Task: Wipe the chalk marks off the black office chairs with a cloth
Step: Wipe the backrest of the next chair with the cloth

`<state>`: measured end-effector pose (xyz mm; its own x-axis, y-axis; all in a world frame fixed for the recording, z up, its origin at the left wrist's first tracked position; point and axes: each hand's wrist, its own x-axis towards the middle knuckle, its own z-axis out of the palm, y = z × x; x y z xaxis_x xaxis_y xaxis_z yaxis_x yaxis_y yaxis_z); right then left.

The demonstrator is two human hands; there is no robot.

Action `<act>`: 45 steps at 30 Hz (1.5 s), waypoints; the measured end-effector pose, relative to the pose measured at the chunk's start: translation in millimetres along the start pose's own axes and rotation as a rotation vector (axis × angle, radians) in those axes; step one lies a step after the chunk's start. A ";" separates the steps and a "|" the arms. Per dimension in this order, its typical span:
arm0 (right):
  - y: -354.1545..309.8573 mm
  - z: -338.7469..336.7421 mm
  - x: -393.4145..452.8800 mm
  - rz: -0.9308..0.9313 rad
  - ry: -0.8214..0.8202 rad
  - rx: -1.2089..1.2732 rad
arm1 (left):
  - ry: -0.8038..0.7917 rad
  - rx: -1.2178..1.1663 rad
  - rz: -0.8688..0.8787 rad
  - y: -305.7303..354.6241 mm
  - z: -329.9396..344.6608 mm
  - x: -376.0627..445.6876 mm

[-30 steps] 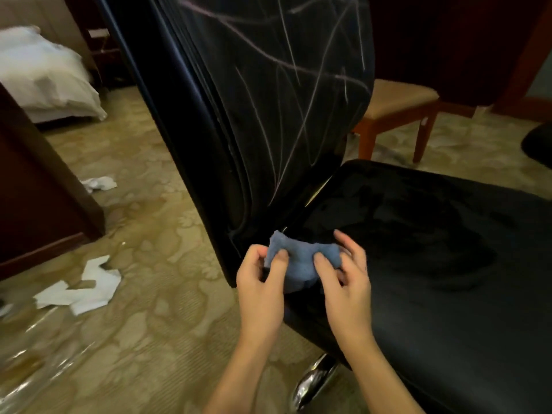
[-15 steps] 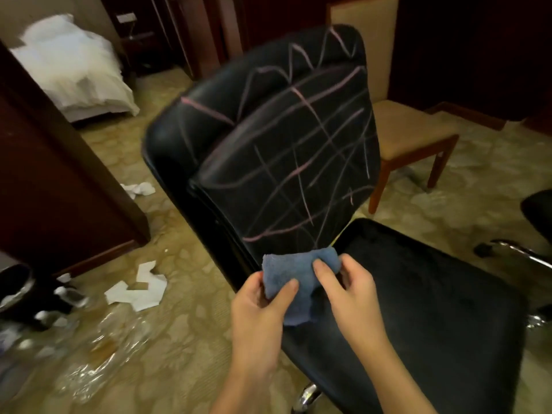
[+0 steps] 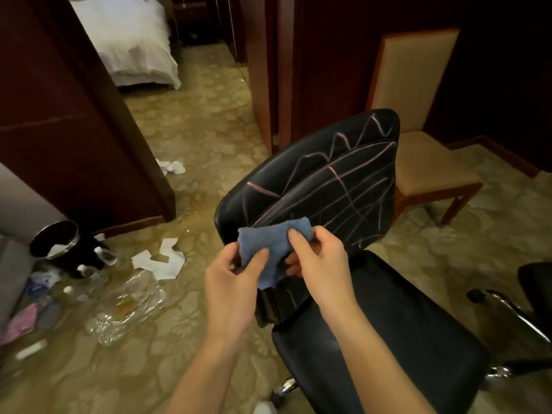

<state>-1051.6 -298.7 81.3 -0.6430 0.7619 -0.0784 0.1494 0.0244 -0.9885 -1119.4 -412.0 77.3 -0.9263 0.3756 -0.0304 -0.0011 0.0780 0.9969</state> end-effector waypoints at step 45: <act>-52.3 -5.0 255.7 0.281 0.360 -0.061 | -0.078 -0.157 -0.208 17.4 156.8 251.2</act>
<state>-1220.1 -101.9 113.6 -0.2710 0.9204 -0.2817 0.3312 -0.1857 -0.9251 -1292.9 -171.5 75.8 -0.8681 0.4374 -0.2348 -0.2521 0.0192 0.9675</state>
